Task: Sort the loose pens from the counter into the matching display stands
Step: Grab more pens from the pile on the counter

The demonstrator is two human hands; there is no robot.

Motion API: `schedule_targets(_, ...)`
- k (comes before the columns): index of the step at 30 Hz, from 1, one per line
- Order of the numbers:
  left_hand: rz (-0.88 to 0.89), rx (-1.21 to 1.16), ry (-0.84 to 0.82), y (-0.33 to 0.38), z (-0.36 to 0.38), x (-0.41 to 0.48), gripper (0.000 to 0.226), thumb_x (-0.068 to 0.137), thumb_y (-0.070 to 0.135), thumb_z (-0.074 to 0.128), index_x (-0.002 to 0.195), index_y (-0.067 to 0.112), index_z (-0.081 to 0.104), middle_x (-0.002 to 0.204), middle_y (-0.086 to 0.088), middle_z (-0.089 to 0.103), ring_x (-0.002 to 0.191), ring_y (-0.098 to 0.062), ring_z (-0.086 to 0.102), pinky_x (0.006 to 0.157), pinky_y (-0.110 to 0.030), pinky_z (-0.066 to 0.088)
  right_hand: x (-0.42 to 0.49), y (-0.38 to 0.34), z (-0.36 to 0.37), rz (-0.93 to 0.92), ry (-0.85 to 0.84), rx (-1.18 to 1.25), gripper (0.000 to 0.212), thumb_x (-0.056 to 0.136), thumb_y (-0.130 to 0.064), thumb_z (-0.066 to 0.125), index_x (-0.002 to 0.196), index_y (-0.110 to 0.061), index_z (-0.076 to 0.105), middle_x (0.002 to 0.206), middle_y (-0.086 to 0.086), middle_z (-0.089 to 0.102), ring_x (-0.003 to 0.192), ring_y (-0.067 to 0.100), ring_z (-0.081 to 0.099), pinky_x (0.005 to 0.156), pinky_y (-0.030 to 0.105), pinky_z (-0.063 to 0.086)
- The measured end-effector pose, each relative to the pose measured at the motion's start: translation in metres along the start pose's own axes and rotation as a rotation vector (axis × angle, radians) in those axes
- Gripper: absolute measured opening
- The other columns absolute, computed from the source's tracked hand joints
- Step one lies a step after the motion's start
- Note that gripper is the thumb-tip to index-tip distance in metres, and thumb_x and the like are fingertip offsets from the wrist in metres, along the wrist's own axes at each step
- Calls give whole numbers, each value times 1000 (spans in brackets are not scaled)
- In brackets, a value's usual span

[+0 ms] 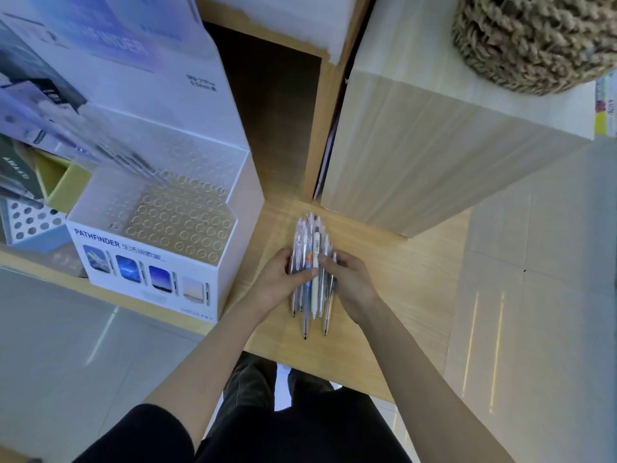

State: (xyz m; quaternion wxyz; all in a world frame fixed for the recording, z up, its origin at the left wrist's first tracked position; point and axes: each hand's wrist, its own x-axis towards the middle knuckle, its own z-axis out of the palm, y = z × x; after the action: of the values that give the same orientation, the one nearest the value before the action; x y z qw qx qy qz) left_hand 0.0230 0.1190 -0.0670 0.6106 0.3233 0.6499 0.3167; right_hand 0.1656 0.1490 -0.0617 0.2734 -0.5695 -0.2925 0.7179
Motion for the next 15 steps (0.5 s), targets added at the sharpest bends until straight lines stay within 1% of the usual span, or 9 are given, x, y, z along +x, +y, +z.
schedule_targets(2,21,-9,-32,3,2,-2,33,85,19,71,115,19,56,105,7,67,98,-8,64,78,-12,49,-1,0,0,4,-40,67,23,96,-8,54,111,5,65,107,20,69,94,27,67,86,33,55)
schedule_targets(3,40,-19,-56,6,3,-2,28,87,17,69,112,23,58,103,10,68,96,-6,65,74,-9,47,-2,0,-1,17,-53,109,24,97,-8,52,113,6,64,109,21,68,97,28,66,89,35,54)
schedule_targets(6,77,-12,-98,11,6,-1,28,89,8,64,110,27,62,100,10,69,91,1,65,73,-7,45,-2,-2,0,82,-82,232,30,99,-8,46,120,8,59,119,24,63,108,33,62,99,40,48)
schedule_targets(9,40,-36,-22,14,4,3,29,85,3,65,97,29,65,89,10,71,81,-1,67,66,-9,48,-2,-3,4,100,-140,319,31,100,-9,43,121,7,59,120,23,64,110,31,62,99,38,48)
schedule_targets(11,17,-58,33,14,2,3,30,83,2,64,90,31,66,82,12,71,75,1,67,62,-10,49,-2,-3,9,96,-152,305,31,101,-10,41,121,6,59,119,22,64,111,31,62,99,39,48)
schedule_targets(13,-1,-84,37,14,0,2,30,83,2,63,89,31,66,77,12,72,72,2,67,60,-10,49,-2,-1,15,83,-131,254,31,101,-11,41,119,5,61,115,21,67,106,29,65,93,35,52)
schedule_targets(15,-24,-112,19,15,-1,0,29,84,1,63,89,29,66,72,16,72,69,3,67,56,-9,48,-2,0,20,77,-76,215,30,100,-13,45,118,5,60,112,22,67,100,28,67,87,34,54)
